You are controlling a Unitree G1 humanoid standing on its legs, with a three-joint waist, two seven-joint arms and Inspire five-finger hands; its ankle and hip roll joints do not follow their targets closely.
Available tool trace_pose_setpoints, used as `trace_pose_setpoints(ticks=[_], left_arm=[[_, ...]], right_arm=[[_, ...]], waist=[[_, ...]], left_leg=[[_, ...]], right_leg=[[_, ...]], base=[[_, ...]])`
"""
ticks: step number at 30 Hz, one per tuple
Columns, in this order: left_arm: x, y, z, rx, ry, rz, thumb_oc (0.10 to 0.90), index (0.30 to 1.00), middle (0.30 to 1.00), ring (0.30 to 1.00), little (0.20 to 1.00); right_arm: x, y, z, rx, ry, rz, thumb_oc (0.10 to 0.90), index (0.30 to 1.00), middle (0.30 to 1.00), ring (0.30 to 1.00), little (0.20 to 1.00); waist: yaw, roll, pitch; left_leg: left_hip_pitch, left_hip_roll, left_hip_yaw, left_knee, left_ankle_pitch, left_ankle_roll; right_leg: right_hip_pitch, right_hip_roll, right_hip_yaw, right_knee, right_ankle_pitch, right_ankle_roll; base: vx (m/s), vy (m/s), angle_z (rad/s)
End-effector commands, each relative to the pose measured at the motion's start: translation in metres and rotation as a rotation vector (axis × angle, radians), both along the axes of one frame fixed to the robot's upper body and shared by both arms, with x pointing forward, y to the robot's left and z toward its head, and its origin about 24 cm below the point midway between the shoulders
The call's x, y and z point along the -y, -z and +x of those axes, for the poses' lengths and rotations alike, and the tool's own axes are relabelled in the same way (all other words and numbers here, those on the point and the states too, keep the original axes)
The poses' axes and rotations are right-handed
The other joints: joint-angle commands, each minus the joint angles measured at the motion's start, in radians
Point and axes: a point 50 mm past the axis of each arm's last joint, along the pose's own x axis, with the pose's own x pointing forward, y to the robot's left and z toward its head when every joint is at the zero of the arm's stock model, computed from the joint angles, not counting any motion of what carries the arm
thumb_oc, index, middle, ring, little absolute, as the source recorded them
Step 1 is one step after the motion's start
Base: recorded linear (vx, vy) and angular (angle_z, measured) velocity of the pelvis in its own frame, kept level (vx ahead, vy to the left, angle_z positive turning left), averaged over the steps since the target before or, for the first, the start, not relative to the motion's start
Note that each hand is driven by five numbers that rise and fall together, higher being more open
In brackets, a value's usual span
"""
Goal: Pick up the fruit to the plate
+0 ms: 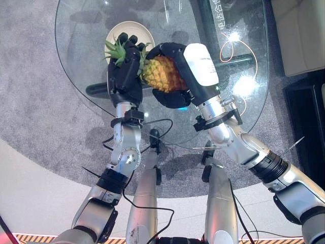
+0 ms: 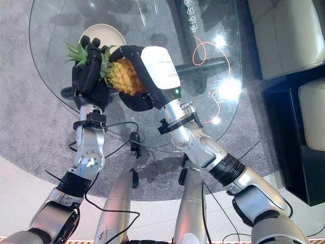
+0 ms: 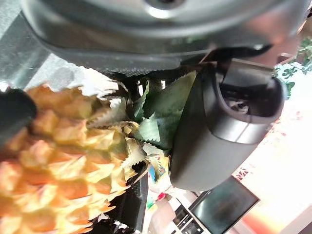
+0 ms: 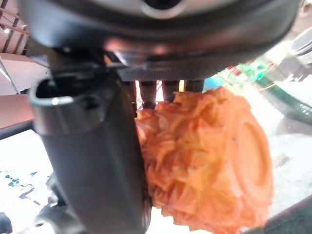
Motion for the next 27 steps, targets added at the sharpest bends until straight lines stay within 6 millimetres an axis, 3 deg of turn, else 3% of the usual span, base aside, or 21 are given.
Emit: trace_pose_setpoints(ticks=[1, 11, 12, 13, 14, 27], left_arm=[[0.020, -0.071, -0.022, 0.416, 0.058, 0.047, 0.100, 0.300, 0.300, 0.300, 0.200], [0.017, -0.072, -0.024, 0.428, 0.013, 0.018, 0.100, 0.300, 0.300, 0.300, 0.200], [0.016, -0.072, -0.025, 0.427, 0.001, 0.013, 0.100, 0.300, 0.300, 0.300, 0.200], [0.015, -0.071, -0.025, 0.422, -0.007, 0.008, 0.100, 0.300, 0.300, 0.300, 0.200], [0.014, -0.072, -0.025, 0.425, -0.016, 0.002, 0.100, 0.300, 0.300, 0.300, 0.200], [0.010, -0.070, -0.026, 0.403, -0.085, -0.024, 0.100, 0.300, 0.300, 0.300, 0.200]], right_arm=[[-0.034, -0.054, -0.045, 0.268, -0.282, 0.048, 0.100, 0.300, 0.300, 0.300, 0.200], [-0.031, -0.056, -0.043, 0.266, -0.261, 0.081, 0.111, 0.309, 0.309, 0.309, 0.211], [-0.030, -0.056, -0.043, 0.262, -0.257, 0.094, 0.199, 0.385, 0.385, 0.385, 0.299], [-0.029, -0.055, -0.042, 0.256, -0.247, 0.108, 0.723, 0.834, 0.834, 0.834, 0.823], [-0.027, -0.056, -0.041, 0.252, -0.243, 0.120, 0.800, 0.900, 0.900, 0.900, 0.900], [-0.024, -0.053, -0.040, 0.257, -0.212, 0.178, 0.800, 0.900, 0.900, 0.900, 0.900]], waist=[[0.001, -0.010, -0.019], [-0.001, -0.008, -0.019], [-0.001, -0.008, -0.019], [-0.001, -0.009, -0.019], [0.000, -0.008, -0.019], [-0.004, -0.008, -0.019]], left_leg=[[0.029, -0.049, 0.065, 0.051, -0.120, 0.013], [0.024, -0.050, 0.064, 0.048, -0.113, 0.014], [0.026, -0.051, 0.064, 0.047, -0.113, 0.013], [0.034, -0.051, 0.064, 0.047, -0.119, 0.012], [0.025, -0.050, 0.064, 0.045, -0.112, 0.013], [0.032, -0.050, 0.065, 0.040, -0.117, 0.011]], right_leg=[[0.083, 0.034, -0.059, -0.198, 0.102, 0.019], [0.079, 0.034, -0.056, -0.206, 0.111, 0.018], [0.080, 0.034, -0.056, -0.206, 0.110, 0.018], [0.087, 0.033, -0.056, -0.203, 0.102, 0.019], [0.080, 0.034, -0.057, -0.208, 0.111, 0.017], [0.082, 0.035, -0.055, -0.202, 0.100, 0.017]], base=[[0.00, 0.000, 0.00], [0.00, 0.000, 0.00], [0.00, 0.000, 0.00], [0.00, 0.000, 0.00], [0.00, 0.000, 0.00], [0.00, 0.000, 0.00]])
